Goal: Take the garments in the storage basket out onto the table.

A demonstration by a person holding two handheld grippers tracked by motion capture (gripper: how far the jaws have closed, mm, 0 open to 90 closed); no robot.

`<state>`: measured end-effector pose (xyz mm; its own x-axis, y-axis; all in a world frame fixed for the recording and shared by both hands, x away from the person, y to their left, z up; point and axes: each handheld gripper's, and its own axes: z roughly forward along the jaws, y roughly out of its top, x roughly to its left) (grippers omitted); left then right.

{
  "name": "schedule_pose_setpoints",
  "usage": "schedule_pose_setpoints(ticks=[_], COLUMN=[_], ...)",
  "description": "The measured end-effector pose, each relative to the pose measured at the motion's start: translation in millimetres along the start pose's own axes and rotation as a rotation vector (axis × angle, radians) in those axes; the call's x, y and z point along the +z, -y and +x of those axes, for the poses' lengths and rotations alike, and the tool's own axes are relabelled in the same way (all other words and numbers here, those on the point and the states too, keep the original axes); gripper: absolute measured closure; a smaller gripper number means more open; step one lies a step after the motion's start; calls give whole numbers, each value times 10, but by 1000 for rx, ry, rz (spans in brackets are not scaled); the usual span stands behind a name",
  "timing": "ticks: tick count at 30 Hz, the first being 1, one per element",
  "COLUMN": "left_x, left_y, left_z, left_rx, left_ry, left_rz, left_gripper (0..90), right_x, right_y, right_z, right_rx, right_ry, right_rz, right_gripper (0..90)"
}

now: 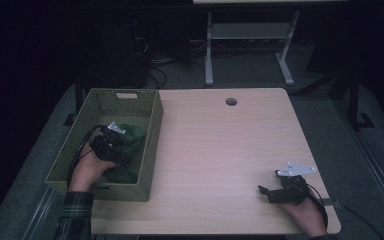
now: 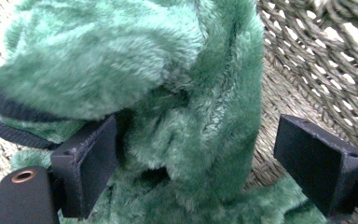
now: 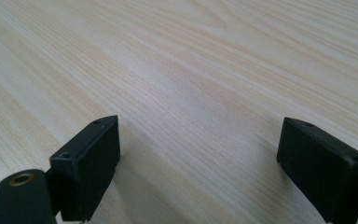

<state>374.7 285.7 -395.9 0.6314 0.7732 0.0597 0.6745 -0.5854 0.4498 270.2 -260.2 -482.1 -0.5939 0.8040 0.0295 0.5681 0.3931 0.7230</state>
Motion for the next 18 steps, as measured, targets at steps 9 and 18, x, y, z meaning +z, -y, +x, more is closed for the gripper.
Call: schedule_pose_setpoints(ticks=[9,18], left_x=[168,88], left_y=[-33,-11], left_z=[-28,45], left_rx=[8,0], left_ry=[-12,26], left_rz=[68,57], left_gripper=[159,598], right_x=[0,0], right_y=[0,0], right_z=[0,0], right_rx=[0,-1], right_ry=[0,0], right_rz=[0,0], right_gripper=[129,128])
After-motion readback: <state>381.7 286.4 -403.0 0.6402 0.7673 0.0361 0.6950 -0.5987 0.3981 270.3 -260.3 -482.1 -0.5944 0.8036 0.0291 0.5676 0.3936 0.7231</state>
